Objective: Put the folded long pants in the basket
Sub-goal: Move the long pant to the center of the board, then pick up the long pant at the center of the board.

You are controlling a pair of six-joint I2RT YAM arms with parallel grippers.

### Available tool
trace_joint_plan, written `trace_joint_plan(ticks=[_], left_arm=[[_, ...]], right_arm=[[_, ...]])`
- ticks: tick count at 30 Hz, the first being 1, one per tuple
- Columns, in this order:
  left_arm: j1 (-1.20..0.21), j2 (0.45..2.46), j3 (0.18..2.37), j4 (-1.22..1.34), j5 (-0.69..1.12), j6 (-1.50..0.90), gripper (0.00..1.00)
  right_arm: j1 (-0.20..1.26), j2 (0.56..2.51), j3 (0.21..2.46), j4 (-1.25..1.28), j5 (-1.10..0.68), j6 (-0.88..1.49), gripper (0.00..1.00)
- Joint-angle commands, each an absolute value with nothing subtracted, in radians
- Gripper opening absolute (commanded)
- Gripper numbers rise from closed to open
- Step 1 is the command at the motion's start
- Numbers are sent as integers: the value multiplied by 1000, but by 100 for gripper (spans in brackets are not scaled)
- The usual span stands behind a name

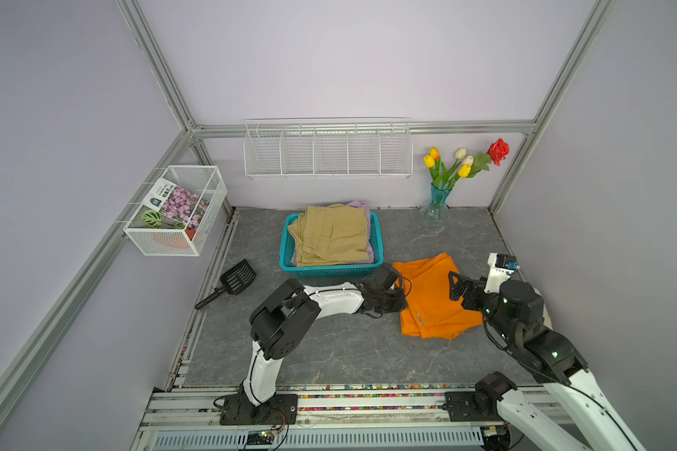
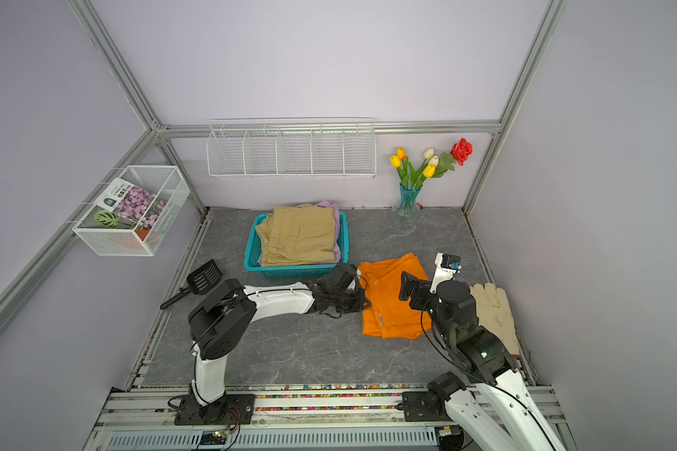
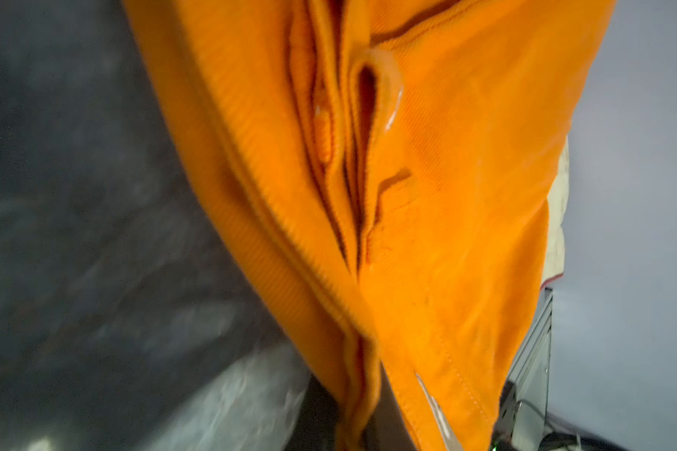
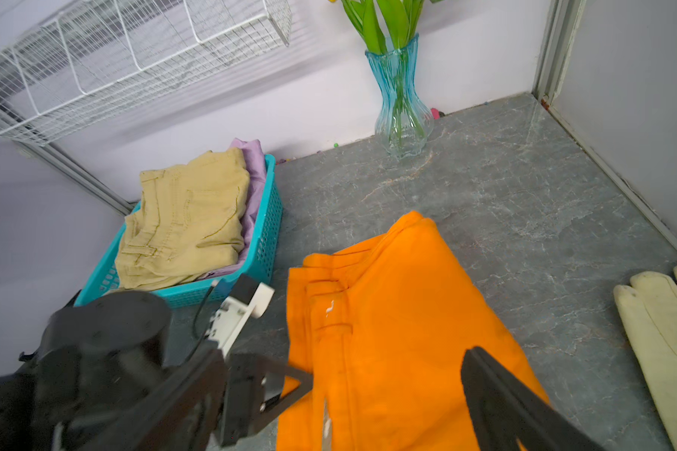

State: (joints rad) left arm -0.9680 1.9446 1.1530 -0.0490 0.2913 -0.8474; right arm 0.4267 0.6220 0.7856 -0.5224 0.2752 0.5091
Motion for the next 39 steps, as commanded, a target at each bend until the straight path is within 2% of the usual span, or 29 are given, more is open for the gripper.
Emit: trace_joint_plan(ticks=[1,4,10,17,23,28,35,39], left_arm=[[-965,1856,1000,25,268,-855,0],[-960,1768,887,-17,183,-854,0],[-908,1585,797,-189,21,-827,0],[-793,1392,663,-224,42,-778,0],[-781,1352,658,-257,52,-738,0],[-769,1335,653,-264,56,-728,0],[-746,1376,655,-249,76,-713,0],[-741,1386,656,-242,83,-709,0]], right_arm=[[402,702,772,-529,242,555,99],[398,734,747,-517,246,567,99],[399,705,637,-481,200,584,99],[396,709,464,-355,47,635,99],[396,727,380,-182,-137,654,99],[396,909,386,-17,-258,658,98],[395,1209,438,110,-310,645,95],[393,1322,483,134,-370,622,88]])
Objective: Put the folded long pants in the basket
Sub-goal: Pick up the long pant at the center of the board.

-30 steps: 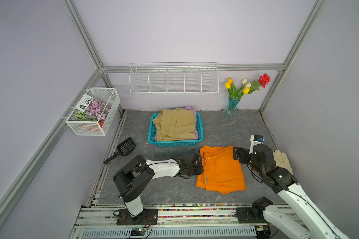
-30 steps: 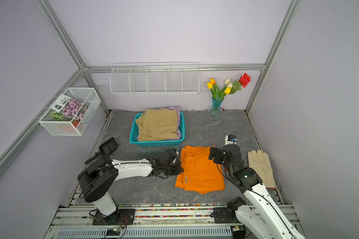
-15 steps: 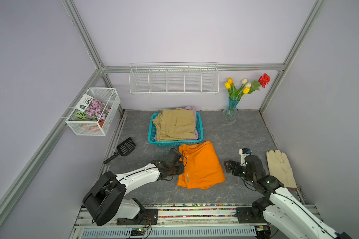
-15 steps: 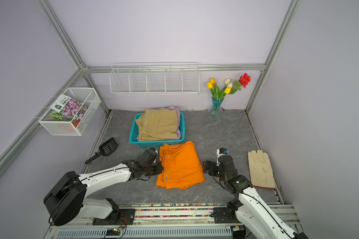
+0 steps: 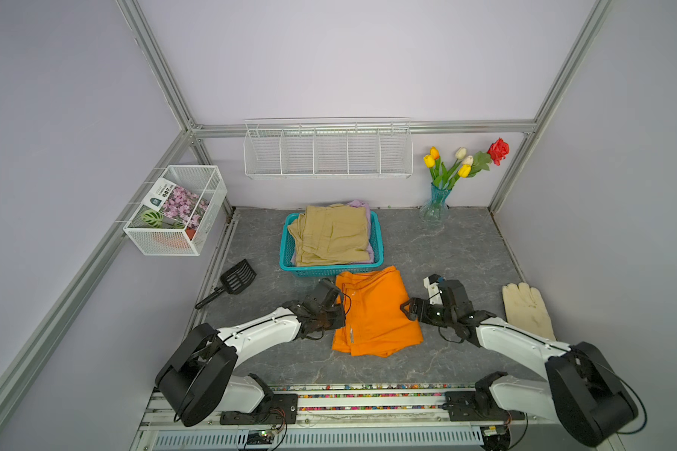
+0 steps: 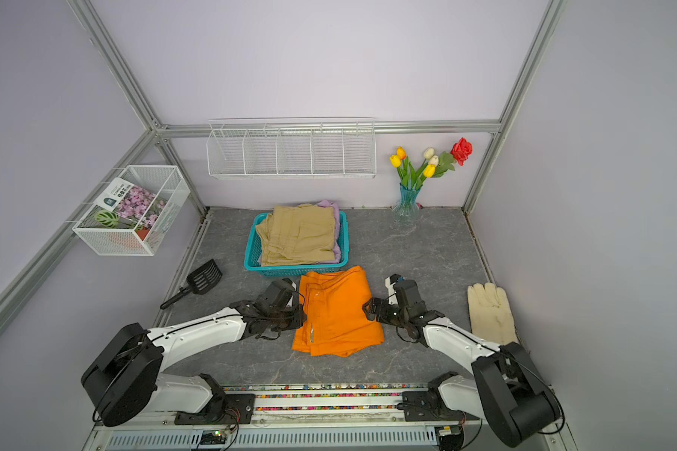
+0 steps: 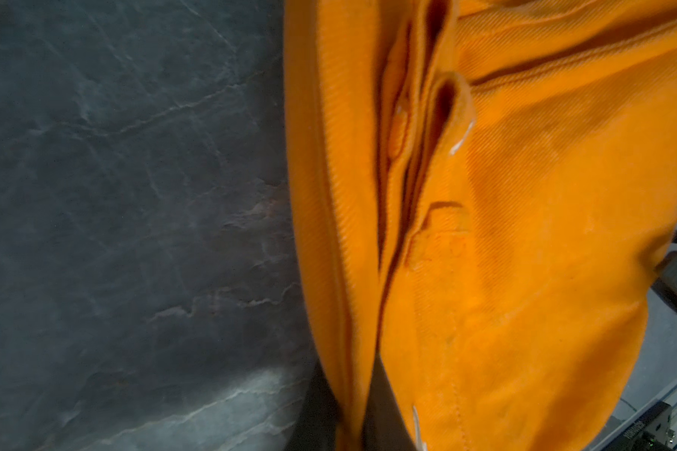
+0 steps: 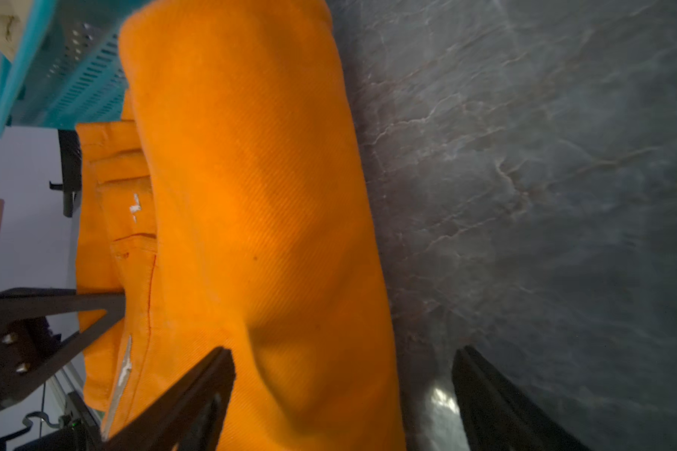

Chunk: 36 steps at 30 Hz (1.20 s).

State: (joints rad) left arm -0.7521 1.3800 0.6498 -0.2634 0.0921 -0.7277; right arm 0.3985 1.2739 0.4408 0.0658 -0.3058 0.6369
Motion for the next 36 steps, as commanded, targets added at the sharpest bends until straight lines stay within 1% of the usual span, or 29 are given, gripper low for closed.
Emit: trace_joint_plan(ticks=[1,3,5,10,11,12,15,18,22,26,28,29,31,33,36], left_arm=[[-740,1383,657,-244,80,-709,0],[-736,1377,655,-245,80,-710,0],[-735,1373,653,-246,81,-709,0],[-733,1365,650,-250,86,-709,0],[-733,1362,650,-251,85,-709,0],[-733,1354,649,-252,87,-710,0],[-733,1307,655,-269,121,-730,0],[-733,1211,699,-324,157,-742,0],[-733,1083,790,-443,124,-747,0],[-733,996,868,-480,114,-730,0],[-721,980,940,-523,75,-707,0],[-691,985,966,-520,112,-690,0],[-552,1023,999,-497,287,-689,0],[-429,1075,1034,-484,387,-694,0],[-323,1138,1103,-494,377,-676,0]], right_arm=[[393,1351,493,146,-392,620,82],[392,1391,504,180,-422,621,73],[392,1422,513,204,-454,619,62],[389,1428,515,206,-455,610,9],[388,1419,515,203,-453,609,3],[388,1406,513,201,-457,609,0],[390,1339,505,199,-511,623,0],[399,1225,501,165,-544,629,0],[454,1021,556,-16,-465,602,0],[485,900,638,-100,-445,616,0],[495,892,706,-131,-423,620,0],[495,902,730,-121,-415,628,0],[496,954,782,-88,-425,628,0],[496,1031,856,-95,-436,629,0],[496,1168,965,-81,-421,616,0]])
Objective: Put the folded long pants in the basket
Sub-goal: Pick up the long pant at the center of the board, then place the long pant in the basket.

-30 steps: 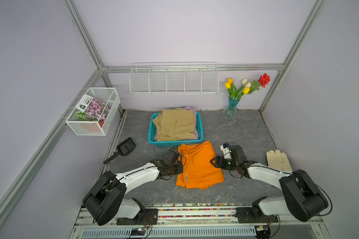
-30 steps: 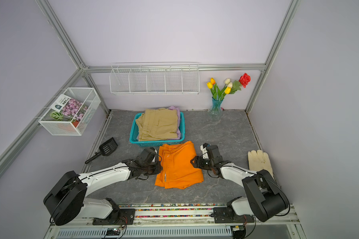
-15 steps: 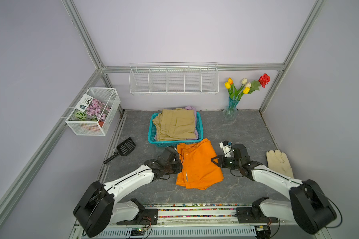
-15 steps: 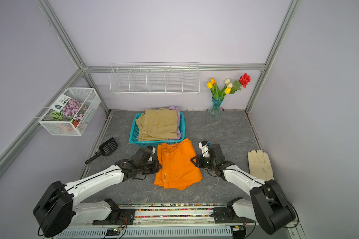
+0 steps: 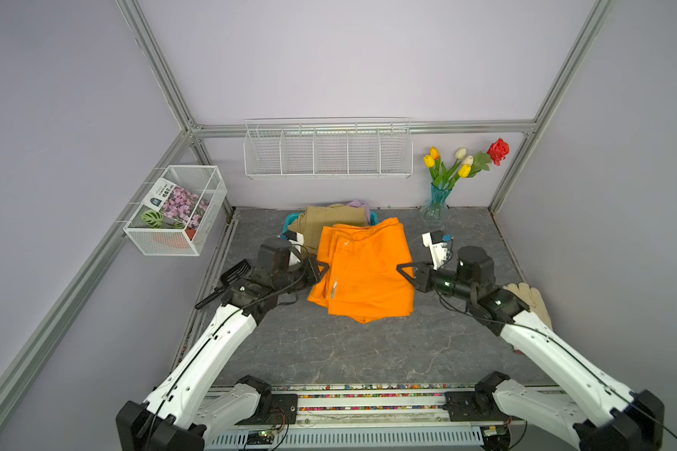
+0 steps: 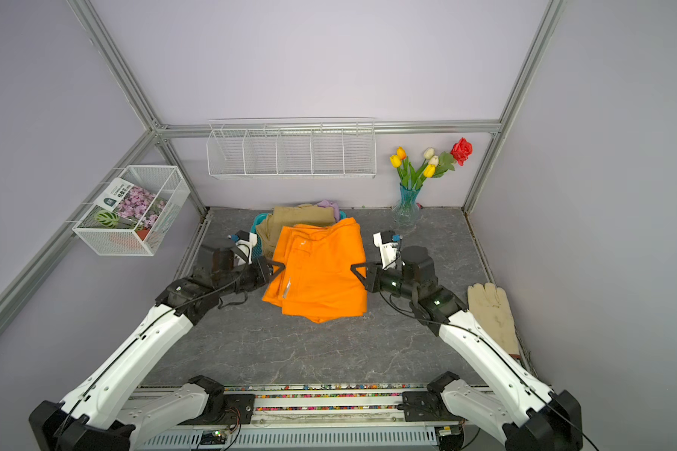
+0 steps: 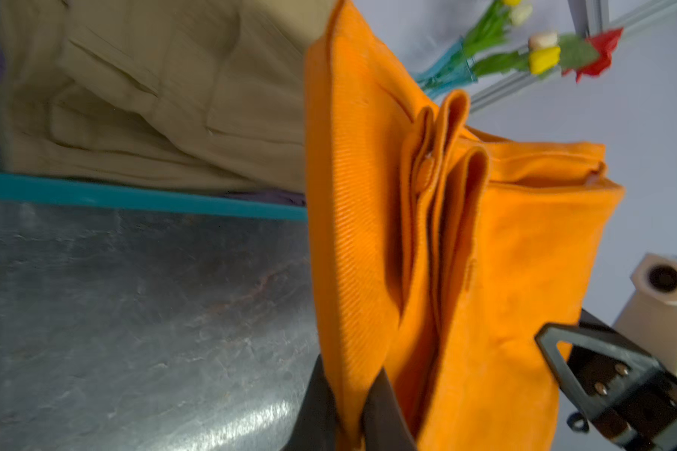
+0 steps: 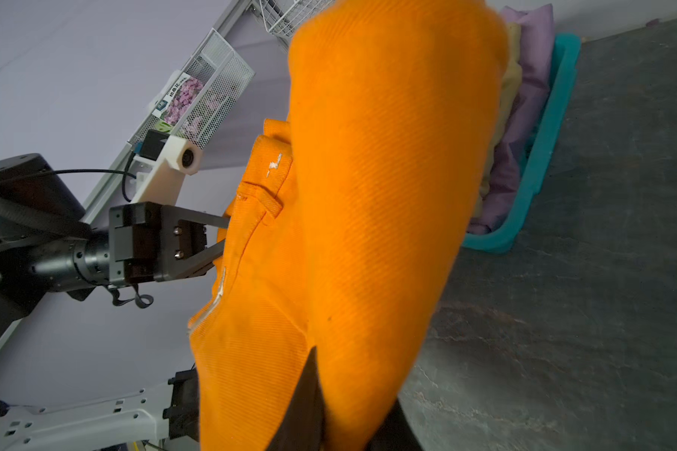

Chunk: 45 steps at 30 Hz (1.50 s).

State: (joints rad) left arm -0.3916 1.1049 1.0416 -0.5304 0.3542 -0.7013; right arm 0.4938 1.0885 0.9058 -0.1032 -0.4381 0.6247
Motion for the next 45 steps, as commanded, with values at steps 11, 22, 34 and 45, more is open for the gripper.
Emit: trace_joint_plan(ticks=[11,22,34,45], left_arm=[[-153,1540,1400,-456,517,-644,0],[-9,1938,1657,-470,643,-590,0],[-10,1848,1514,-373,630,-610,0],[1,1894,1484,-407,607,-599,0]], right_arm=[[459,1797,1500,-36,-525,597,0],[370,2297,2008,-233,-594,561,0],[386,2108,1793,-283,-415,484,0],[422,2154,1773,-343,-327,457,0]])
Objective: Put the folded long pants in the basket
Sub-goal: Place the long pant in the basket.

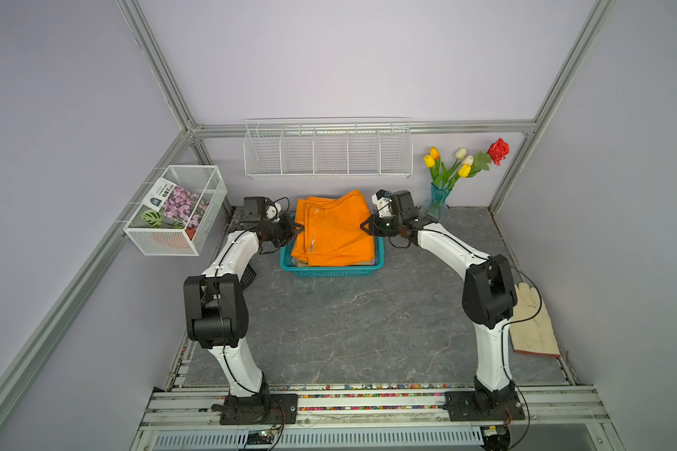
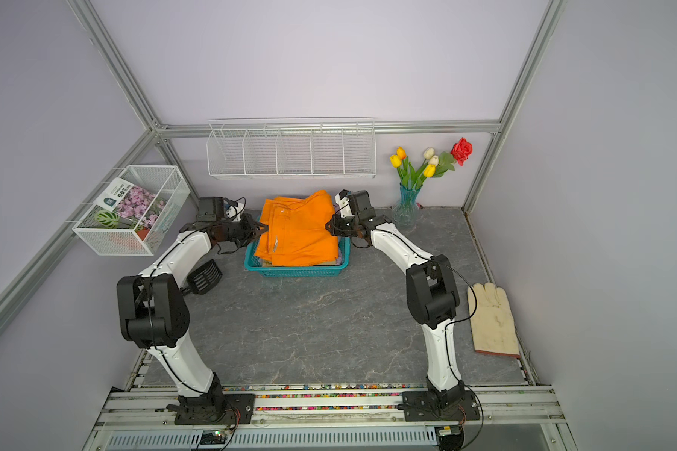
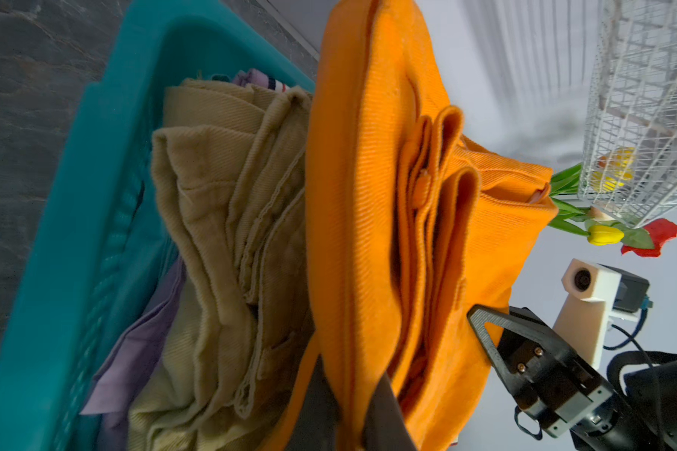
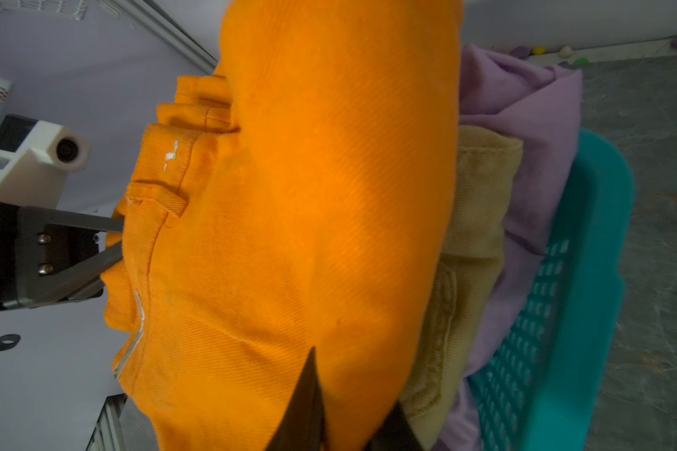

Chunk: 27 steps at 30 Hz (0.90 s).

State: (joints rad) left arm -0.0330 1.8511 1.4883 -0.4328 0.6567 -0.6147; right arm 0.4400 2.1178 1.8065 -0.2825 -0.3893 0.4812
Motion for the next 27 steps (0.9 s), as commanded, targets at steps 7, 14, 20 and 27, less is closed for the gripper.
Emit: trace_joint_plan(ticks=[7,14,20,27], left_arm=[[7,1968,1486,-384,580,-605,28],[-10,1692,1415,-432,499,-625,99],[-21,1292,1272,-462,222,-603,100],[-25,879,644,126,-159,-564,100]], right_arm=[[423,2184,1740,-331,-258,448,0],[437,1958,1670,-325,-206,432,67],[454,1660,1455,-298,-14,419,91],[456,1308,973,90,359,268,96]])
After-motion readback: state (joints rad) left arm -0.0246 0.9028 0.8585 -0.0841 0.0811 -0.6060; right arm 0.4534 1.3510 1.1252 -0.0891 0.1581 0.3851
